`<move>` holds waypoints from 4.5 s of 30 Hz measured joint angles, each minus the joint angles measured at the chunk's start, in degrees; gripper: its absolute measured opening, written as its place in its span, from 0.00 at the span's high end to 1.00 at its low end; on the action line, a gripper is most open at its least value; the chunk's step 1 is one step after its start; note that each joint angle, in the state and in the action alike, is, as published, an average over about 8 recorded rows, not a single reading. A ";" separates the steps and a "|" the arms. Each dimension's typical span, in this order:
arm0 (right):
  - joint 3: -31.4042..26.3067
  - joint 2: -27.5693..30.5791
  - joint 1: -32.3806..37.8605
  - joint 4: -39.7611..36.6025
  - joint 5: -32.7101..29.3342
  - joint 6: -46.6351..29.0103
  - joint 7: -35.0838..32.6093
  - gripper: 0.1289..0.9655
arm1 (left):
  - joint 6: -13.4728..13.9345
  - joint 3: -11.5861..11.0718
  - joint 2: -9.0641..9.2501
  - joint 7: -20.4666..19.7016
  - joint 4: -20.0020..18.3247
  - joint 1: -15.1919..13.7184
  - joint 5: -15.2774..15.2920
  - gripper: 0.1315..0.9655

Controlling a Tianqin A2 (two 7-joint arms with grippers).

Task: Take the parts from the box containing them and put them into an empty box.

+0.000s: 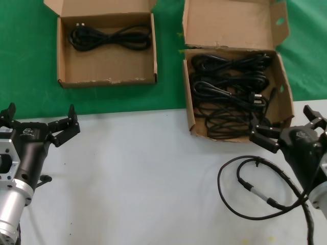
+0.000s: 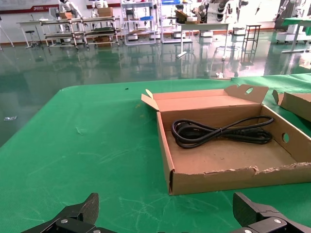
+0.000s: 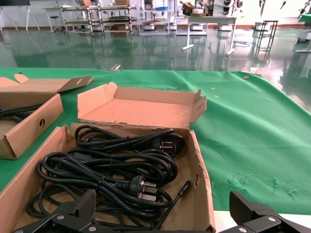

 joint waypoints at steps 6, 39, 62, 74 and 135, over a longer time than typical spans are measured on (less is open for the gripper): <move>0.00 0.00 0.00 0.00 0.00 0.00 0.00 0.00 | 0.00 0.00 0.00 0.00 0.00 0.00 0.00 0.00; 0.00 0.00 0.00 0.00 0.00 0.00 0.00 0.00 | 0.00 0.00 0.00 0.00 0.00 0.00 0.00 0.00; 0.00 0.00 0.00 0.00 0.00 0.00 0.00 0.00 | 0.00 0.00 0.00 0.00 0.00 0.00 0.00 0.00; 0.00 0.00 0.00 0.00 0.00 0.00 0.00 0.00 | 0.00 0.00 0.00 0.00 0.00 0.00 0.00 0.00; 0.00 0.00 0.00 0.00 0.00 0.00 0.00 0.00 | 0.00 0.00 0.00 0.00 0.00 0.00 0.00 0.00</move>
